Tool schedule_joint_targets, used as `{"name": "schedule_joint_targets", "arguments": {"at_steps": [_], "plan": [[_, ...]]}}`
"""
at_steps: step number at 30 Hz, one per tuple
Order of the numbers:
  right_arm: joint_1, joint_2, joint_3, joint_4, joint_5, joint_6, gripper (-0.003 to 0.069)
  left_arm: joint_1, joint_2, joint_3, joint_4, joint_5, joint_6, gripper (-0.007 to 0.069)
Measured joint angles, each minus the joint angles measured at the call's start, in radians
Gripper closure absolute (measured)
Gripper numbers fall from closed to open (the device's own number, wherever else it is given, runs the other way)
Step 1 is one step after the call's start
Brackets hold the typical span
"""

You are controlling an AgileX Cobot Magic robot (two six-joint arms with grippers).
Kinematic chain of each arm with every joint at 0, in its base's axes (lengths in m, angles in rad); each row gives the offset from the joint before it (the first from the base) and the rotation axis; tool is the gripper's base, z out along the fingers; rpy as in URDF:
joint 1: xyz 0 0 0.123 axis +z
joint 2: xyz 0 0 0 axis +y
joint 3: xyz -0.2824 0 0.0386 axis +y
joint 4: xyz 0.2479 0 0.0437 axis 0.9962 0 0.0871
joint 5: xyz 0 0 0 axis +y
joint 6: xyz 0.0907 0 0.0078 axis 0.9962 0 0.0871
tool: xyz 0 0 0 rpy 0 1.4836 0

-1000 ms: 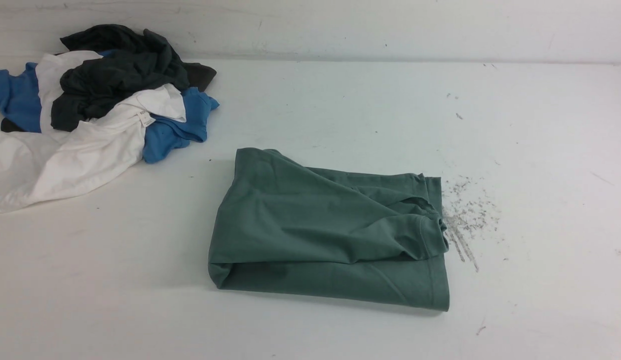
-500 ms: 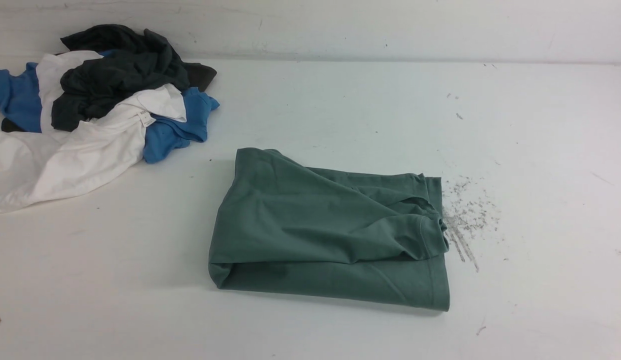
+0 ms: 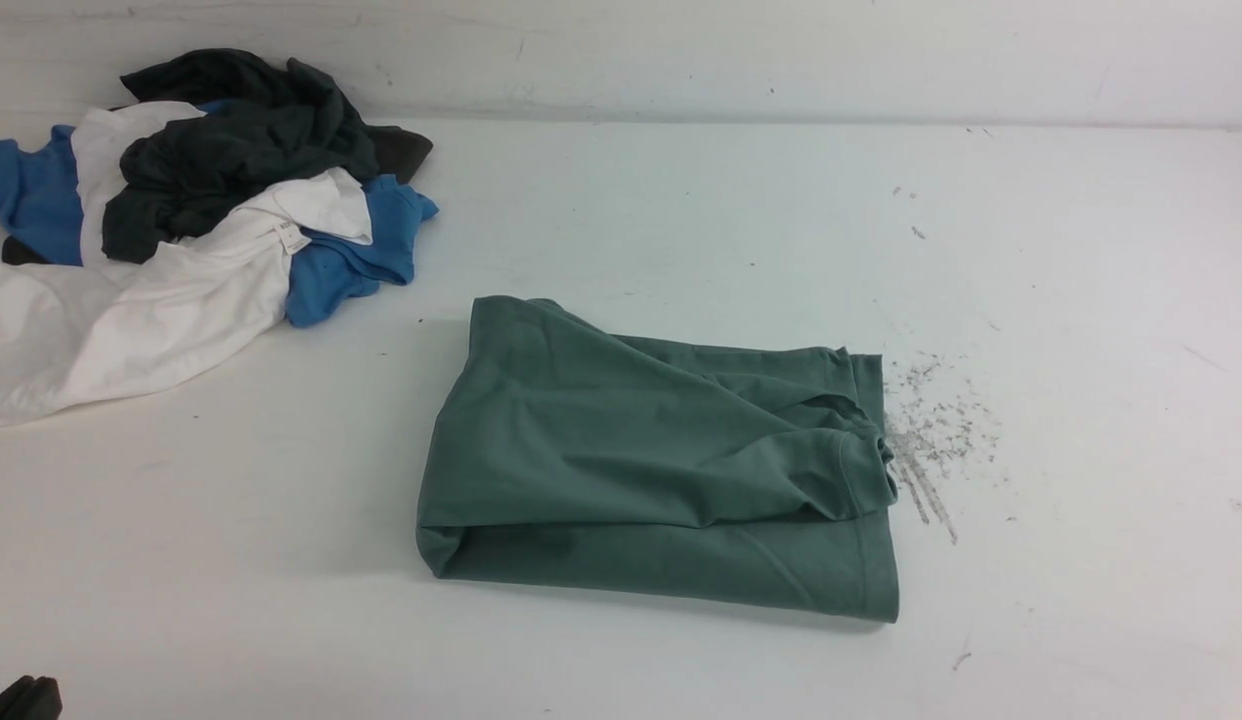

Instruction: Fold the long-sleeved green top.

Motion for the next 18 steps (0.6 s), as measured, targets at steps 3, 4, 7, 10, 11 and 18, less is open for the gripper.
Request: {"name": "schedule_joint_targets", "arguments": {"at_steps": [3,4,7,10,11,18], "plan": [[0.000,0.000,0.000,0.000,0.000,0.000,0.0673,0.002,0.000,0.000,0.007,0.033,0.000,0.0629],[0.000,0.000,0.000,0.000,0.000,0.000,0.0673,0.002,0.000,-0.001,0.007,0.039,0.000,0.0629],[0.000,0.000,0.000,0.000,0.000,0.000,0.0673,0.003,0.000,-0.002,0.007,0.042,0.000,0.0629],[0.000,0.000,0.000,0.000,0.000,0.000,0.0673,0.031,0.000,-0.002,0.007,0.044,-0.013,0.0629],[0.000,0.000,0.000,0.000,0.000,0.000,0.0673,0.054,0.000,-0.002,0.007,0.044,-0.028,0.0629],[0.000,0.000,0.000,0.000,0.000,0.000,0.0673,0.108,0.000,-0.002,0.007,0.046,-0.072,0.0629]]}}
